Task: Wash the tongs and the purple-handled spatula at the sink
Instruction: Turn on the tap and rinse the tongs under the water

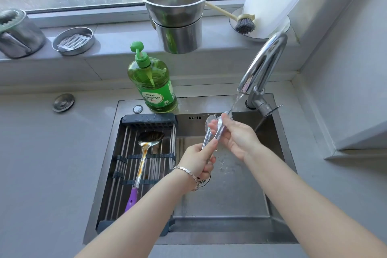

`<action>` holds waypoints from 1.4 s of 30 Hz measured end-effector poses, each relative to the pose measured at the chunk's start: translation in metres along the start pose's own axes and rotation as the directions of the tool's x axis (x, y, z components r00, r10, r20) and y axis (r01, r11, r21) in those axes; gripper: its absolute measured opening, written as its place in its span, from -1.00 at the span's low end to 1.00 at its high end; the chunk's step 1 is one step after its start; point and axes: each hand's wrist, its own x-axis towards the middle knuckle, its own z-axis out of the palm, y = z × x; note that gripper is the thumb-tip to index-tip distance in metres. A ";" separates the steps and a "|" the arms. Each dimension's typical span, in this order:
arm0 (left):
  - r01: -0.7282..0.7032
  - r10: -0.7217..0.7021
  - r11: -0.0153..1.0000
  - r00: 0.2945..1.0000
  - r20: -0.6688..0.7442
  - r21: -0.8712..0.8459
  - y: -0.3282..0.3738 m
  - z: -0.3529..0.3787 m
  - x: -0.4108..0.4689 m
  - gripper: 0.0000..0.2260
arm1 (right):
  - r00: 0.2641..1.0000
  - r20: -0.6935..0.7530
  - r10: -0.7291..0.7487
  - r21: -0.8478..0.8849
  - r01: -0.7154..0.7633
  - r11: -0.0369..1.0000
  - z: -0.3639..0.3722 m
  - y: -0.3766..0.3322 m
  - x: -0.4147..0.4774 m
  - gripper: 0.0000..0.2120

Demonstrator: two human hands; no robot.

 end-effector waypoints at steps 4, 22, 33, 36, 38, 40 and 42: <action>-0.001 0.000 1.000 0.999 -0.039 -0.024 -0.001 0.005 0.000 -0.77 | 0.998 -0.061 -0.029 -0.006 0.029 1.000 0.006 0.010 0.001 -0.87; 0.010 0.004 0.797 1.000 -0.022 0.604 0.043 0.038 0.033 -0.48 | 0.997 -0.074 -0.026 0.069 0.031 0.997 -0.008 -0.004 0.009 -0.77; -0.374 0.379 0.920 0.925 -0.029 0.115 0.033 0.011 0.023 -0.86 | 0.959 -0.277 -0.058 0.730 0.250 0.636 -0.009 -0.031 0.037 -0.67; -0.402 0.403 0.915 0.915 0.023 -0.033 0.034 0.022 0.019 -0.85 | 0.958 -0.285 -0.015 0.818 0.251 0.518 -0.008 -0.030 0.036 -0.61; -0.443 0.443 0.896 0.896 0.011 0.022 0.036 0.032 0.018 -0.88 | 0.952 -0.307 0.008 0.843 0.268 0.467 -0.008 -0.029 0.035 -0.59; -0.435 0.451 0.890 0.884 -0.124 0.138 0.038 0.040 0.019 -0.94 | 0.956 -0.294 0.010 0.811 0.244 0.531 -0.005 -0.025 0.031 -0.59; -0.357 0.433 0.890 0.859 -0.275 0.284 0.042 0.042 0.025 -0.79 | 0.951 -0.310 -0.003 0.689 0.227 0.688 0.002 -0.018 0.025 -0.59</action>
